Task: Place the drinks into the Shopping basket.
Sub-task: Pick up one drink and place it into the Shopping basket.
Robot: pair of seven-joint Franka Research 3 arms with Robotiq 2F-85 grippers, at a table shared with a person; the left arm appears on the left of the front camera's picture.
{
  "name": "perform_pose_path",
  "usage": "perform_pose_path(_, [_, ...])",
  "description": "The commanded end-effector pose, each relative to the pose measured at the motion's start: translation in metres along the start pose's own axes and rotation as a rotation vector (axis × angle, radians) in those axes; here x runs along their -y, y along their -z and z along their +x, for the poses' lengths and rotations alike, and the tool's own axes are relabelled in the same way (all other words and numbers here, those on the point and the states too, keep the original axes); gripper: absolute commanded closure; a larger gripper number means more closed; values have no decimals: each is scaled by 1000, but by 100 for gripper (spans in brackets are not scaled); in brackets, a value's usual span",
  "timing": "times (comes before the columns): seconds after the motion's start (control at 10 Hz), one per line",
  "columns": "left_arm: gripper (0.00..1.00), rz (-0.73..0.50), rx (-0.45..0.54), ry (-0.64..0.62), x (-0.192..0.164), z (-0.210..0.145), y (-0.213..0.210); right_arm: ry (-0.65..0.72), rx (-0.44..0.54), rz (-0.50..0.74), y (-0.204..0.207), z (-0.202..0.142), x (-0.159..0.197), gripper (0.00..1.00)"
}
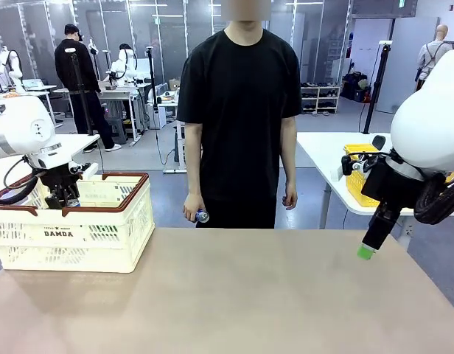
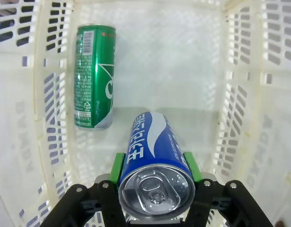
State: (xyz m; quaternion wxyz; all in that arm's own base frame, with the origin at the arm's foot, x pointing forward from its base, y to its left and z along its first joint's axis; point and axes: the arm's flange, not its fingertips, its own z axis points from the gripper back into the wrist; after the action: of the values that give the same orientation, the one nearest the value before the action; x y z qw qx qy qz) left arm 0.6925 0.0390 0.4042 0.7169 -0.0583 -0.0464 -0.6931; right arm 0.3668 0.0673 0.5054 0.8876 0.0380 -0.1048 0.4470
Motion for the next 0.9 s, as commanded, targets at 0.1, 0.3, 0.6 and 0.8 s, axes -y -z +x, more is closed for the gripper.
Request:
perform_pose_path(0.1, [42,-20,16,17,-13,0,4,1,-8,-2,-1,-1,0,0])
perform_pose_path(0.3, [42,-37,-11,-1,-16,0,12,1,-8,-2,-1,-1,0,0])
perform_pose_path(0.6, [42,-64,4,15,-18,2,20,1,-8,-2,-1,-1,0,0])
perform_pose_path(0.8, [30,-77,17,27,-18,5,15,1,-8,-2,-1,-1,0,0])
